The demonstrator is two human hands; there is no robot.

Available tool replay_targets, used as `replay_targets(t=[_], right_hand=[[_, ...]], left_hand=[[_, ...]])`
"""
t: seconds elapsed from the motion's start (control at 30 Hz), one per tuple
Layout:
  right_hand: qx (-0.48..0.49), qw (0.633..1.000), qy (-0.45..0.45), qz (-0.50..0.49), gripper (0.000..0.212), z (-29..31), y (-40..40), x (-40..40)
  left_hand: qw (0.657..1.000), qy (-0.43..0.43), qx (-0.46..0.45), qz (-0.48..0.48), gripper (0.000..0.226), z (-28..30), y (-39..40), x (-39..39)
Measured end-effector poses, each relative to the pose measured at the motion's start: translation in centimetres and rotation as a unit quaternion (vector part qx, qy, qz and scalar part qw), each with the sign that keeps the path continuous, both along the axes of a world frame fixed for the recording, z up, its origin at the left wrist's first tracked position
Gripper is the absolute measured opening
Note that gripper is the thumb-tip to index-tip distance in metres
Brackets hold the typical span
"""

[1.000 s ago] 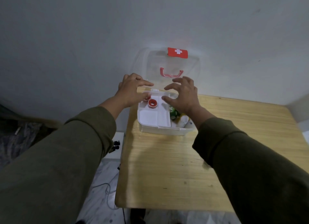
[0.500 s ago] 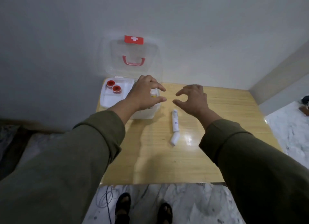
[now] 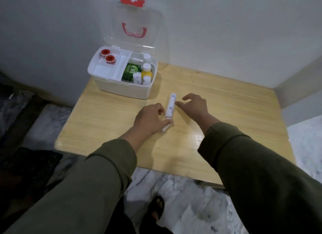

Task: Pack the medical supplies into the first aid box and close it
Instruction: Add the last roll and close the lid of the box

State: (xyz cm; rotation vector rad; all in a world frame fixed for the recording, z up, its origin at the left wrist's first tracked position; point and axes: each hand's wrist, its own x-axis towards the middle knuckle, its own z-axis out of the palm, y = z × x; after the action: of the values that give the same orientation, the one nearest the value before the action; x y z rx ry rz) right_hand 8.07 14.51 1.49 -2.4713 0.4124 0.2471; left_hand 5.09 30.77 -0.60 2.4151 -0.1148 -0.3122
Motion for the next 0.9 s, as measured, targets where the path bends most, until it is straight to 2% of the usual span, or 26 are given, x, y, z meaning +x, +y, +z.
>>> replay_targets(t=[0.2, 0.37, 0.5, 0.63, 0.73, 0.9], right_hand=[[0.006, 0.998, 0.068, -0.009, 0.055, -1.5, 1.4, 1.0], [0.045, 0.994, 0.096, -0.038, 0.052, -2.1, 2.3, 1.4], [0.090, 0.987, 0.118, -0.062, 0.041, -1.2, 2.3, 1.2], [0.096, 0.988, 0.081, -0.088, 0.026, 2.5, 1.9, 1.9], [0.091, 0.990, 0.039, -0.097, 0.021, 6.3, 2.2, 3.1], [0.096, 0.991, -0.009, -0.088, 0.023, 10.9, 5.6, 5.2]], left_hand=[[0.998, 0.049, -0.015, 0.025, 0.037, -1.7, -0.7, -1.2], [0.998, 0.050, 0.003, 0.042, 0.030, -1.4, 1.3, -1.1], [0.998, 0.050, -0.009, 0.049, 0.025, 0.2, 4.4, -0.8], [0.997, 0.011, -0.048, 0.059, 0.023, 3.7, 7.5, -0.1], [0.989, -0.046, -0.081, 0.118, 0.020, 6.6, 9.6, 1.0], [0.972, -0.096, -0.047, 0.208, 0.029, 10.3, 13.2, 4.6]])
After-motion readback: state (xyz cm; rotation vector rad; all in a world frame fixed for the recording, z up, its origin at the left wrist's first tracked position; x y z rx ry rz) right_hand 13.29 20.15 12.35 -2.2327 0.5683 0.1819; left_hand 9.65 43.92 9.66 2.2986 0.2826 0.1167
